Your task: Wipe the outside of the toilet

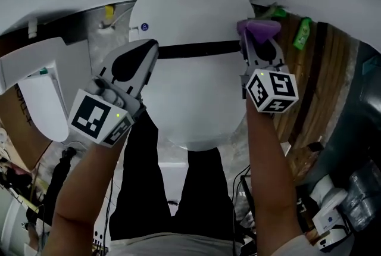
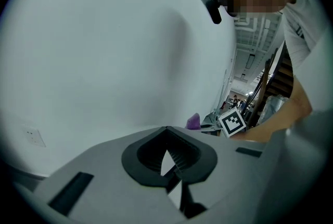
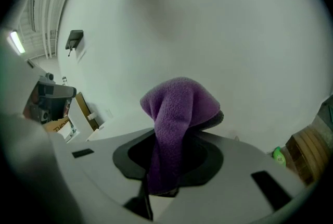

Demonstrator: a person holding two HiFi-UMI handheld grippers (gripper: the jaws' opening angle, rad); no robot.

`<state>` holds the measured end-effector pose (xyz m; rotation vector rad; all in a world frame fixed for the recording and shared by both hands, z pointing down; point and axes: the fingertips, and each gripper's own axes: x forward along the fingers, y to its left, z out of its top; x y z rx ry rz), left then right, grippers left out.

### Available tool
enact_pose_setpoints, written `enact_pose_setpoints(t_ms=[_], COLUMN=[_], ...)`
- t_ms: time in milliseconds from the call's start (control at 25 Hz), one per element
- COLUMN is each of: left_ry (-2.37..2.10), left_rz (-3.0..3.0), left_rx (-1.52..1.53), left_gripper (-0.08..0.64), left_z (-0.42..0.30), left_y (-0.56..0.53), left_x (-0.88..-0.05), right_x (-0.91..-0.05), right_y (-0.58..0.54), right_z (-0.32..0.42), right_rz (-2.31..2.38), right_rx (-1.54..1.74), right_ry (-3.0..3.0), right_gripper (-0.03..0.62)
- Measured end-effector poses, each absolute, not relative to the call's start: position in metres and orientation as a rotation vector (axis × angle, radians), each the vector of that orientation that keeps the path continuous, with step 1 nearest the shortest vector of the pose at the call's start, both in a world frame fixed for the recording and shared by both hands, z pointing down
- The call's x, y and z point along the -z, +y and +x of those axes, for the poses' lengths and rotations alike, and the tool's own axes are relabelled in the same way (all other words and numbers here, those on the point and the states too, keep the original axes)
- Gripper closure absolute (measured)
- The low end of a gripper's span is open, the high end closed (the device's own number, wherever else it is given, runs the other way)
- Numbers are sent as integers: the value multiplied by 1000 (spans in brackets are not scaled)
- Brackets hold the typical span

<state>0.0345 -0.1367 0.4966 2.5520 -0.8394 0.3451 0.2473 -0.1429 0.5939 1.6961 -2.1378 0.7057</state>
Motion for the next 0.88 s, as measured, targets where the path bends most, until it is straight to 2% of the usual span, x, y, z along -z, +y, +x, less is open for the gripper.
enact_pose_setpoints(t_ms=[320, 440, 880], left_ry=[-847, -851, -908], left_rz=[2541, 2526, 2484], left_rx=[-331, -332, -350], left_gripper=[554, 554, 554], left_z=[49, 43, -27], left_y=[-155, -155, -164], left_x=[-521, -525, -530], right_x=[-629, -627, -625], right_y=[-141, -138, -142], right_z=[248, 227, 28], right_rz=[1720, 1702, 1388], right_rx=[-788, -799, -758], right_ry=[-2075, -2101, -2265], right_gripper=[497, 499, 499])
